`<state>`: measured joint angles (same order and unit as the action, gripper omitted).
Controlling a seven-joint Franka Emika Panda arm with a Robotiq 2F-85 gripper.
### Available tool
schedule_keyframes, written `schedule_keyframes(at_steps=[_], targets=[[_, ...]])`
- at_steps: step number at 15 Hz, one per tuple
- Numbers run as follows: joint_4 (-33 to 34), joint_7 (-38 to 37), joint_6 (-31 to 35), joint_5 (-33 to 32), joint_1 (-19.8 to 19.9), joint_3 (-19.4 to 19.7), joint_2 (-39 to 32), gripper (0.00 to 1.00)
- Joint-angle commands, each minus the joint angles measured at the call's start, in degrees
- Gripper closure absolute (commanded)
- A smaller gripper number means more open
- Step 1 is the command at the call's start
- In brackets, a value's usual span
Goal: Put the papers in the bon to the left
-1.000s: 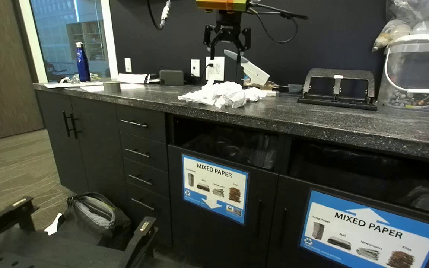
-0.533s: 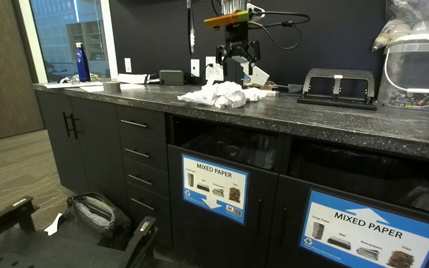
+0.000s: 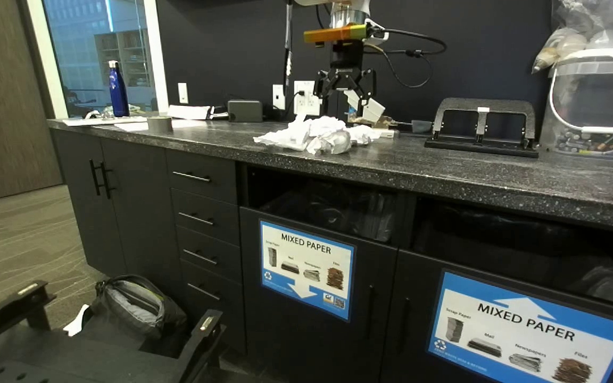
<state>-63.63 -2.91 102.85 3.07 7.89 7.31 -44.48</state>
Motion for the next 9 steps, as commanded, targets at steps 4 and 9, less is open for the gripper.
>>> schedule_keyframes(at_steps=[4,9], targets=[[5.0,0.1,-0.8,4.9,3.5,-3.8,-3.7,0.00],[3.6,-0.7,8.6,5.9,3.3,-3.8,-6.1,0.00]])
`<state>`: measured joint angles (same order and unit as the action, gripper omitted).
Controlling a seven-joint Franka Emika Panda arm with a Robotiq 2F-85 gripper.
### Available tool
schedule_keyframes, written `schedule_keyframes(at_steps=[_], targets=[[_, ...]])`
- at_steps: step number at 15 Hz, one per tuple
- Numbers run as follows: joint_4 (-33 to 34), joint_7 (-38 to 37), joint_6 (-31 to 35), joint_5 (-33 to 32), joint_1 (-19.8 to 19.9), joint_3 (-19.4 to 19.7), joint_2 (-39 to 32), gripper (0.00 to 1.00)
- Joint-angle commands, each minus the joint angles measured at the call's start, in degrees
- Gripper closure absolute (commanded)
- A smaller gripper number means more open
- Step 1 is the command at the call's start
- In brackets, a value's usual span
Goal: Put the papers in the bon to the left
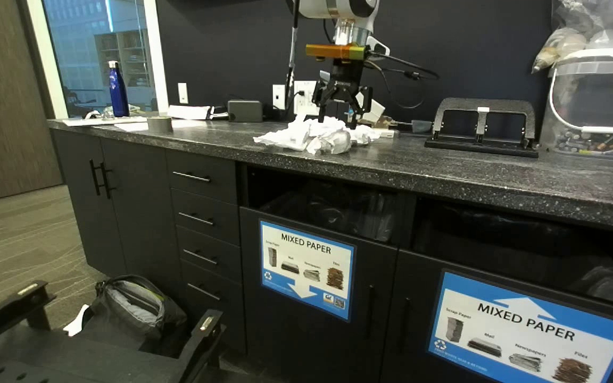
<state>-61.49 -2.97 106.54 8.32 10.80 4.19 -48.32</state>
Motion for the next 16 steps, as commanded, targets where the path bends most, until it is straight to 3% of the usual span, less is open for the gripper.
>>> schedule_keyframes(at_steps=[1,4,11,16], targets=[[0.8,-0.7,7.6,0.0,0.0,-0.3,-2.8,0.00],[-0.3,-0.5,13.5,-1.9,-0.7,0.4,-4.2,0.00],[-2.2,-0.1,13.6,-5.9,-1.5,0.9,-4.2,0.00],[-4.0,0.0,19.6,-7.0,-2.1,1.2,-2.5,0.00]])
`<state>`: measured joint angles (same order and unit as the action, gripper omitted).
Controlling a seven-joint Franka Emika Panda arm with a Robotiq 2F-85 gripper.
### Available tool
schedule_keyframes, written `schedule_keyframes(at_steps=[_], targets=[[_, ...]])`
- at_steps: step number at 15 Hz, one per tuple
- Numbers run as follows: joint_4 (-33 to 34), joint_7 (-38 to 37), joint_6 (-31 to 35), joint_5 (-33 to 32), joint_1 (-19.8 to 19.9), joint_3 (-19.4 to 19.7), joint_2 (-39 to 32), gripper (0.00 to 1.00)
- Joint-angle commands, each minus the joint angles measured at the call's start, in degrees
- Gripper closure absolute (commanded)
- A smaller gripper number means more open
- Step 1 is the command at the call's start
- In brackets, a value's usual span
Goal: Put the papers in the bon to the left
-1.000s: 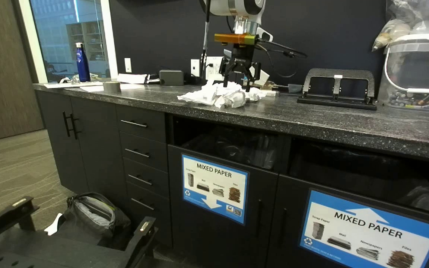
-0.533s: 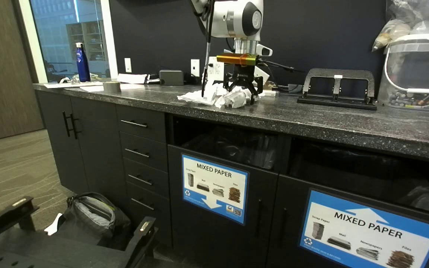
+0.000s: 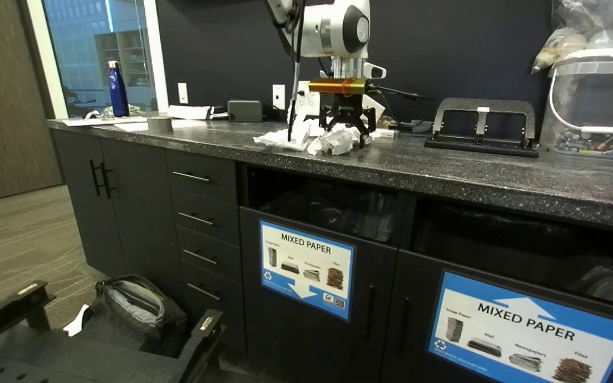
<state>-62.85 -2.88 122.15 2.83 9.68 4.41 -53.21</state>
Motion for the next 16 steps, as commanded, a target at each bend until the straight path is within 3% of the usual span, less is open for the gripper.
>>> schedule_keyframes(at_steps=[1,3,6,9,13,16], targets=[[-3.4,-0.9,4.9,-2.4,-1.5,1.6,2.8,0.00],[-4.7,-2.7,5.7,-4.8,-2.8,3.6,3.7,0.00],[-6.7,-3.0,0.7,-8.9,-4.6,5.7,5.5,0.00],[-8.6,0.9,-5.4,-8.3,-3.9,3.1,7.9,0.00],[-11.1,2.2,-2.9,-4.2,-2.2,-0.1,11.1,0.00],[-12.2,0.6,-3.1,-5.3,-3.4,1.0,13.2,0.00]])
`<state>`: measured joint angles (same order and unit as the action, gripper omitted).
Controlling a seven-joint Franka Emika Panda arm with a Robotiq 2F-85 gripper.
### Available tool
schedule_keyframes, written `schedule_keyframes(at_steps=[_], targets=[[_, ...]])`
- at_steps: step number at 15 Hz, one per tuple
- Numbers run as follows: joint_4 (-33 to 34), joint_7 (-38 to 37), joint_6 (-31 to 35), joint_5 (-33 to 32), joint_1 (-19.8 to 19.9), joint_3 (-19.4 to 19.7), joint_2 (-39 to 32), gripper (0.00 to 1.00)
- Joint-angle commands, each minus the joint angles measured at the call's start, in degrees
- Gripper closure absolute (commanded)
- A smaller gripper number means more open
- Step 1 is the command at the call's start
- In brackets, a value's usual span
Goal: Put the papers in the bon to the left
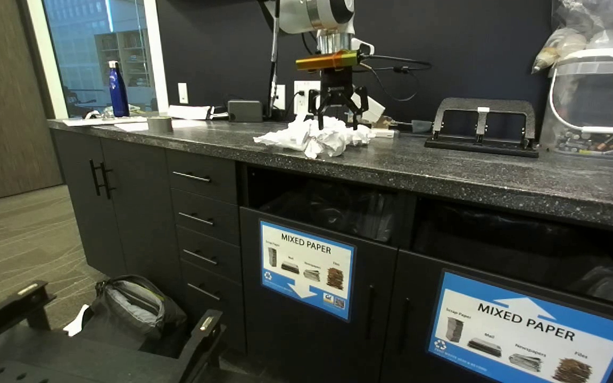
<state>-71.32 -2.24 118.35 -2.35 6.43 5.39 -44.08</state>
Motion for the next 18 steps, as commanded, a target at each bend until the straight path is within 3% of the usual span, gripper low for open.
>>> schedule_keyframes(at_steps=[1,8,12,18], targets=[[-4.5,-1.2,-0.4,-1.6,-1.0,1.0,4.8,0.00],[-10.2,6.4,-12.4,0.9,0.4,-2.2,9.9,0.00],[-13.9,8.7,-8.8,4.8,1.5,-3.5,11.6,0.00],[-19.1,12.0,2.2,8.3,2.6,-3.6,12.3,0.00]])
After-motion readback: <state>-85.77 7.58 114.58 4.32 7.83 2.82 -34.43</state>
